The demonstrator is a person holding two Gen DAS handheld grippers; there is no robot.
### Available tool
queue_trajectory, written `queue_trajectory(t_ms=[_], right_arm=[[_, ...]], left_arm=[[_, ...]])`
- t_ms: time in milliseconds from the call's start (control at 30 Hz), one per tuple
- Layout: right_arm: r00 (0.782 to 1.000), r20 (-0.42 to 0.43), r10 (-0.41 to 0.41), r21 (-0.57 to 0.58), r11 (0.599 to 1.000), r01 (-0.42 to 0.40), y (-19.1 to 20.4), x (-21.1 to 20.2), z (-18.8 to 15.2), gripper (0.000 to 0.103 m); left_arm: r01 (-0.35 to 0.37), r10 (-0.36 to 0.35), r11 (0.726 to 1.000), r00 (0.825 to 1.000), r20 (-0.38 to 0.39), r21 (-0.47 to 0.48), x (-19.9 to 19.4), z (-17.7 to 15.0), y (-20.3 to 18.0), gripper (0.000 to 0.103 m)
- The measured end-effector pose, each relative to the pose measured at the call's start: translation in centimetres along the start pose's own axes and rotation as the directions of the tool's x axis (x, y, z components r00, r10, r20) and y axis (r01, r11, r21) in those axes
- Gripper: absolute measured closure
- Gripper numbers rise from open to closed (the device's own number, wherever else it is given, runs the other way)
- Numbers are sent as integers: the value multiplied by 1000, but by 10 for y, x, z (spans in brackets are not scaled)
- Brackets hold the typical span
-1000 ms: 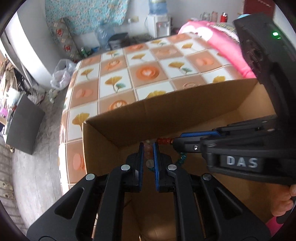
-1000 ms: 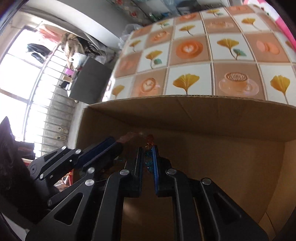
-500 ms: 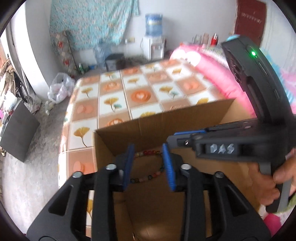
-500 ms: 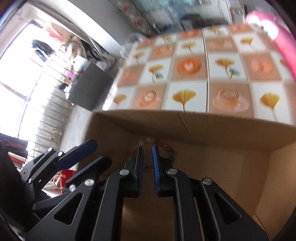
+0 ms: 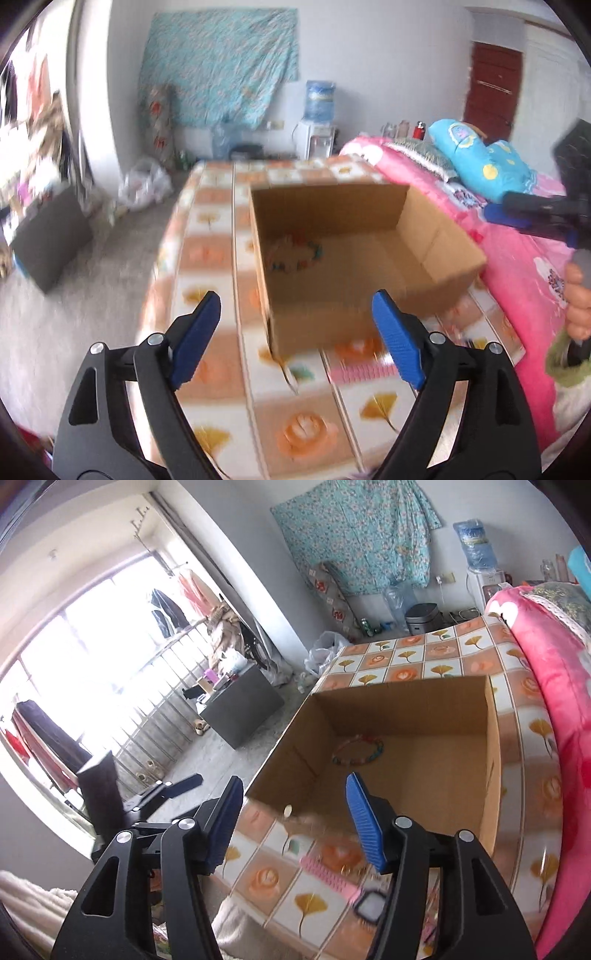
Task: Organize jewelry
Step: 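Move the right gripper back to the pink-strapped watch, then grasp the watch face with the right gripper and lift it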
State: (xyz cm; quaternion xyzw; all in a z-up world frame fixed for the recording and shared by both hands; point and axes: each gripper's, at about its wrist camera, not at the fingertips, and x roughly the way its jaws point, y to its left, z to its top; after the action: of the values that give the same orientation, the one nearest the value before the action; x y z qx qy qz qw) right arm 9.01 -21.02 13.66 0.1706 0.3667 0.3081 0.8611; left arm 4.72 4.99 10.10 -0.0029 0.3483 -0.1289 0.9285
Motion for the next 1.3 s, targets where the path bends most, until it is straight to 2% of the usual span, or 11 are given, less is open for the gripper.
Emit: queue_trajectory(t_ms=[100,200,333,467,633,933,1000,1067,1200,1300], right_arm=[[996,-52,-73,-42,997,71,0,10,-32,43],[979,-126,-162,-74,985,153,-3,28,-53,43],[933,-221,-283,-187,952,244,-5,60,-82,43],[892,-244,-381,-318,900,298,0,79,-98,43],[870,-269,-413,-406,868,287,-3,98,-105,43],[834,-317,-451,-464,841,278,-6,113,-111,43],[825,-306,-476,-488,822,293,-6,116,-113,45],[820,-300,-487,-498,813,301,-6,115,-113,54],[823,-307,-479,-490,820,295,-7,113,-112,55],[810,-301,-503,-520,799,303,-5,112,-112,54]], left_arm=[[-3,-1,999,996,-92,-49,19,-35,-3,22],[-50,43,998,983,-179,-34,46,-67,-12,22],[-91,93,996,968,-231,23,66,-92,-21,22],[-138,151,988,958,-243,72,74,-101,-25,22],[-143,154,988,953,-262,59,80,-107,-23,20],[-151,156,988,952,-262,37,79,-111,-21,18],[-151,155,988,953,-261,35,79,-111,-20,17],[-149,153,988,953,-260,35,79,-110,-21,17],[-151,156,988,954,-256,37,81,-110,-19,16],[-152,156,988,955,-254,34,81,-111,-19,16]])
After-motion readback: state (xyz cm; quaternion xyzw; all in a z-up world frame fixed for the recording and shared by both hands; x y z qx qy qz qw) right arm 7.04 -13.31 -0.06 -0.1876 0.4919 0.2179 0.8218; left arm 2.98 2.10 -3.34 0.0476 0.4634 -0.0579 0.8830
